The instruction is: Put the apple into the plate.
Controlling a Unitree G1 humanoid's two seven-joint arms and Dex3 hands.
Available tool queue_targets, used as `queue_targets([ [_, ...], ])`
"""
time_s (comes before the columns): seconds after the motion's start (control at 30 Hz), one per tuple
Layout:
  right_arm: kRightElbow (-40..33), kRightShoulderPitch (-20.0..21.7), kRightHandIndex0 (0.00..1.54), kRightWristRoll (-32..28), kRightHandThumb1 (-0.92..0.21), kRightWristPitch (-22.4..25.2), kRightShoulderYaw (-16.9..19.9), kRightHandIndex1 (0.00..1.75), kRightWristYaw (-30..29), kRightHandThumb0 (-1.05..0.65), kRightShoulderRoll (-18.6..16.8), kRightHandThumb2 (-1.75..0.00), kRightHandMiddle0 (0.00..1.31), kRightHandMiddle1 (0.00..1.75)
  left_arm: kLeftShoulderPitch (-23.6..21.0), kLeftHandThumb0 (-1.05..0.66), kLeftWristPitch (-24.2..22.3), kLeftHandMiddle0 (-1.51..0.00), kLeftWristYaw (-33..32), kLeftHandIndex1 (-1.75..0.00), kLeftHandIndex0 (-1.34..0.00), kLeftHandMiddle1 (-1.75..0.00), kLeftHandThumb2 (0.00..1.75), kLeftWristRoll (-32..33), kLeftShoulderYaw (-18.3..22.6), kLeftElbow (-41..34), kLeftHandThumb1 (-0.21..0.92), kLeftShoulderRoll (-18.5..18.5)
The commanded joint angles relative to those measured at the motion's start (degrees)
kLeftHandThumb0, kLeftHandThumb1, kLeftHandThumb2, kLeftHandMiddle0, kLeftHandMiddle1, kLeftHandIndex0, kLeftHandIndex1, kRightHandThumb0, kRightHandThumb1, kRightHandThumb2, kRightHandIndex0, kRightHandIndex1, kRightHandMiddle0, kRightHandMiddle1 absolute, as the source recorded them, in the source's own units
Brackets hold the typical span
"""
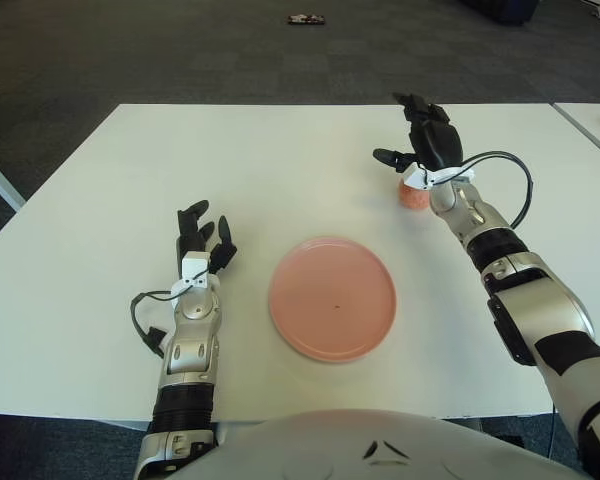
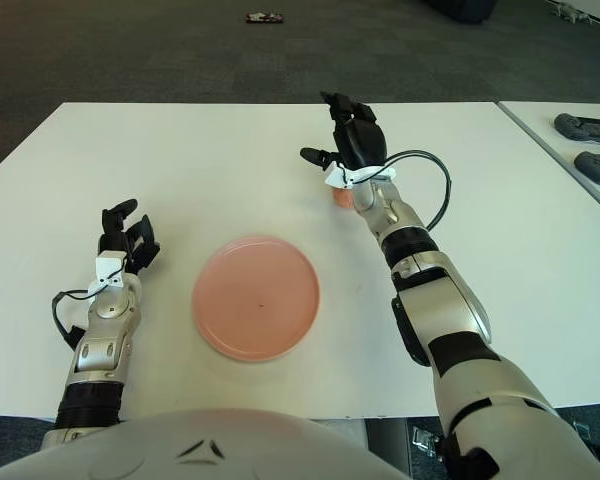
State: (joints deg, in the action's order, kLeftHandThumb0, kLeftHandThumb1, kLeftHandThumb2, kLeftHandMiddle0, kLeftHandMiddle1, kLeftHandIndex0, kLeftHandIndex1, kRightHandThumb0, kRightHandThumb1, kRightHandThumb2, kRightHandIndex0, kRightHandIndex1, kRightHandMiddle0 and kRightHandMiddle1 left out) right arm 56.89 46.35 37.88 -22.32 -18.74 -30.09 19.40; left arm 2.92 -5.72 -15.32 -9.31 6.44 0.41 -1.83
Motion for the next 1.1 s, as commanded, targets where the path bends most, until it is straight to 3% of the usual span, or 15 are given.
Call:
queue_targets([
  [0.0,8.39,1.03,0.14,1.83,-0.92,1.21,-1.96,0.35,-1.06,-0.64,1.06,-0.55,0.0,0.51,-0.09,-0.71,-0.66,-0.3,-0.25,-0.98,0.0,-0.6,0.79,0.26,0.31,0.5,0.92,0.18],
  [0.37,15.04,2.86,0.15,0.25,-0.92,1.86,-2.37,0.39,-1.84,-0.67,1.45,-0.44,0.0,0.6,-0.19,-0.69,-0.69,-0.28,-0.32,-0.96,0.0,-0.58,0.78,-0.24,0.12,0.34,0.92,0.34],
  [0.6,18.38,2.16,0.16,-0.48,-0.92,3.56,-1.79,0.4,-1.02,-0.68,3.06,-0.47,0.0,0.6,-0.29,-0.69,-0.4,-0.28,-0.21,-0.94,0.0,-0.57,0.8,-0.25,0.14,0.64,0.92,0.66],
  [1.07,18.98,2.89,0.19,-0.68,-0.92,8.05,-2.58,0.44,-1.34,-0.72,2.21,-0.53,0.0,0.56,-0.34,-0.69,-0.13,-0.29,-0.24,-0.95,0.0,-0.57,0.79,0.09,0.51,0.75,0.92,0.67],
])
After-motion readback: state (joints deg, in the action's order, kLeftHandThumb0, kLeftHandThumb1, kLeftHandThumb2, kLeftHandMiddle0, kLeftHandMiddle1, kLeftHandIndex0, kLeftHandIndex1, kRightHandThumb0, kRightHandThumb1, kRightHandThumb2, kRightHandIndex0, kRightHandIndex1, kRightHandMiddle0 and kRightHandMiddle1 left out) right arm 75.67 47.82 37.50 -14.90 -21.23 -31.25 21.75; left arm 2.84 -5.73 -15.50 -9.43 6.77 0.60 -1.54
